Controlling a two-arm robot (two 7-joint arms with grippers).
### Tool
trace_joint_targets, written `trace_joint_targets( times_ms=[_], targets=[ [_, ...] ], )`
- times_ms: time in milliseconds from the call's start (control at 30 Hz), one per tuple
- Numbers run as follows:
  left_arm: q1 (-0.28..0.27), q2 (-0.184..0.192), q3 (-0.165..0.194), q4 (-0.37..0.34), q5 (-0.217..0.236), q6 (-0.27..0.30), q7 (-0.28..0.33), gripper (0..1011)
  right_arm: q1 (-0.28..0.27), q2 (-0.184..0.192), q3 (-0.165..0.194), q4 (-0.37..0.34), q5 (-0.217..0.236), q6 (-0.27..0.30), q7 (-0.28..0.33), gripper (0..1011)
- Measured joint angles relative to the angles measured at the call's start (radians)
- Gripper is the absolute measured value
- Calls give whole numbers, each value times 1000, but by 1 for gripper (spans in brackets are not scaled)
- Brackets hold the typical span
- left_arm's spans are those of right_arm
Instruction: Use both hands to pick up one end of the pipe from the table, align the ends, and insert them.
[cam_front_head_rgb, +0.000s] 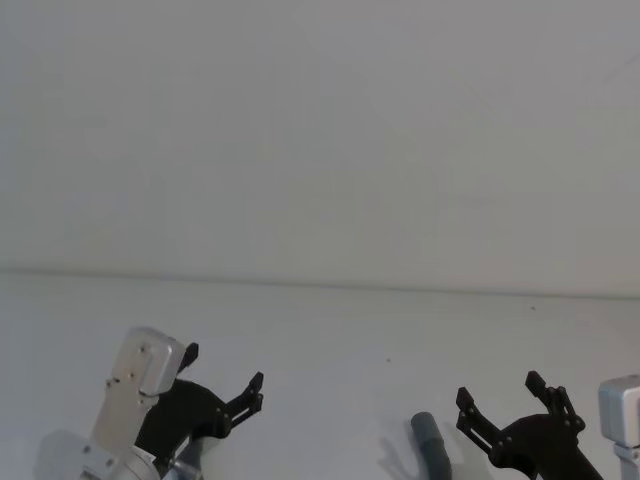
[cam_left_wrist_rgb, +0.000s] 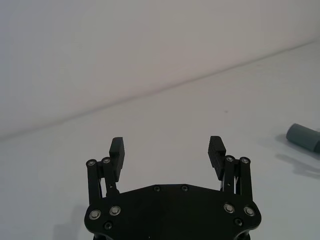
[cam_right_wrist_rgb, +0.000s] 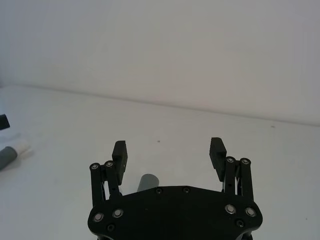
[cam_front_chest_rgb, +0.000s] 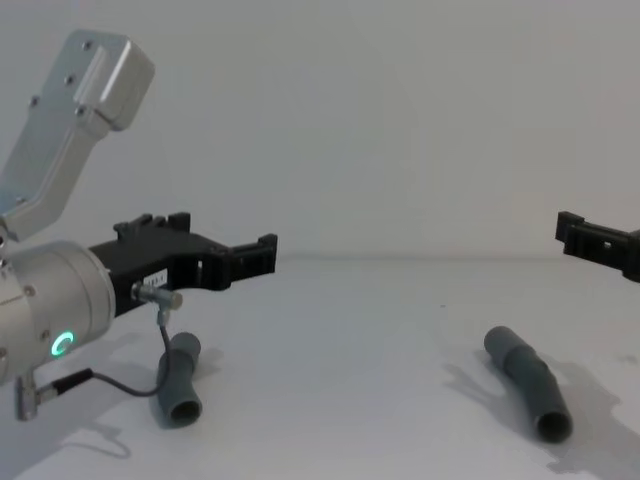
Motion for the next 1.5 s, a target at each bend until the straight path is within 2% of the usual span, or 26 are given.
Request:
trace_joint_targets(
  times_ms=[167, 400, 433, 967, 1233, 1500],
  targets=[
    [17, -11, -13, -6, -36, 39, -4, 1002, 0, 0, 0, 0, 0, 0, 0, 1002],
    [52, -21, -39, -47, -81, 128, 10, 1001, 0, 0, 0, 0, 0, 0, 0, 1002],
    [61, -22, -45, -60, -90, 155, 20, 1002, 0, 0, 0, 0, 0, 0, 0, 1002],
    [117, -18, -104, -207, -125, 396, 119, 1001, 0, 0, 0, 0, 0, 0, 0, 1002],
    [138, -27, -132, -236, -147, 452, 135, 1001, 0, 0, 0, 0, 0, 0, 0, 1002],
    [140, -39, -149, -220, -164, 470, 129, 1001, 0, 0, 0, 0, 0, 0, 0, 1002]
  ],
)
